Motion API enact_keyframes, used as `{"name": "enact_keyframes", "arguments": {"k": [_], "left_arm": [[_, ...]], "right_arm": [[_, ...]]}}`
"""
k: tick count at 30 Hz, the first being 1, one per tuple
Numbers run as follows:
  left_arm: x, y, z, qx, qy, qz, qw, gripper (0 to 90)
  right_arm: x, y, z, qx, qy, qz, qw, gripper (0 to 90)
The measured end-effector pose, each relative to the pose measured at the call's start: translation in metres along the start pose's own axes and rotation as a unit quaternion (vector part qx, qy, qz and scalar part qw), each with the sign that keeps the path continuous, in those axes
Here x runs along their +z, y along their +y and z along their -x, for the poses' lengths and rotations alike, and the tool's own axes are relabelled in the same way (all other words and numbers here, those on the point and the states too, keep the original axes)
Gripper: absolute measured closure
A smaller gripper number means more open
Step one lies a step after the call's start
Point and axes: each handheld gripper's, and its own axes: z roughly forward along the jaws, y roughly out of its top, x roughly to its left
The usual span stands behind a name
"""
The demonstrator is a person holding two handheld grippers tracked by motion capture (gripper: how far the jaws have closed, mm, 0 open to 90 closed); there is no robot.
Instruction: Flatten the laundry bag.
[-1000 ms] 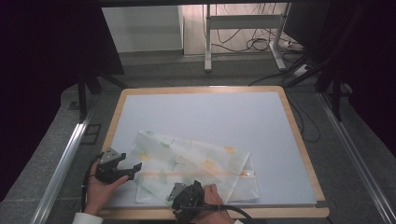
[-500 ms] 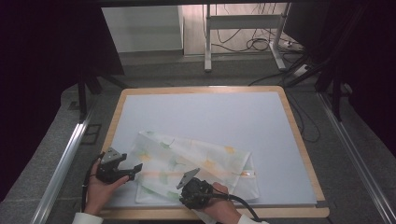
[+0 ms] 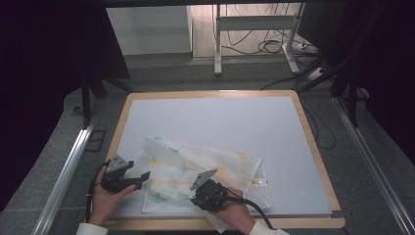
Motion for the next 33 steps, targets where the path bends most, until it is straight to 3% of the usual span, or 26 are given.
{"name": "enact_keyframes", "arguments": {"k": [19,33], "left_arm": [[-0.003,0.002,0.004,0.003,-0.004,0.013,0.9999,22.1],[-0.008,0.001,0.007,0.004,-0.008,0.022,0.9997,22.2]], "right_arm": [[-0.007,0.004,0.021,0.014,-0.016,0.023,0.9995,88.3],[-0.022,0.009,0.051,0.048,-0.036,0.052,0.9969,88.3]]}}
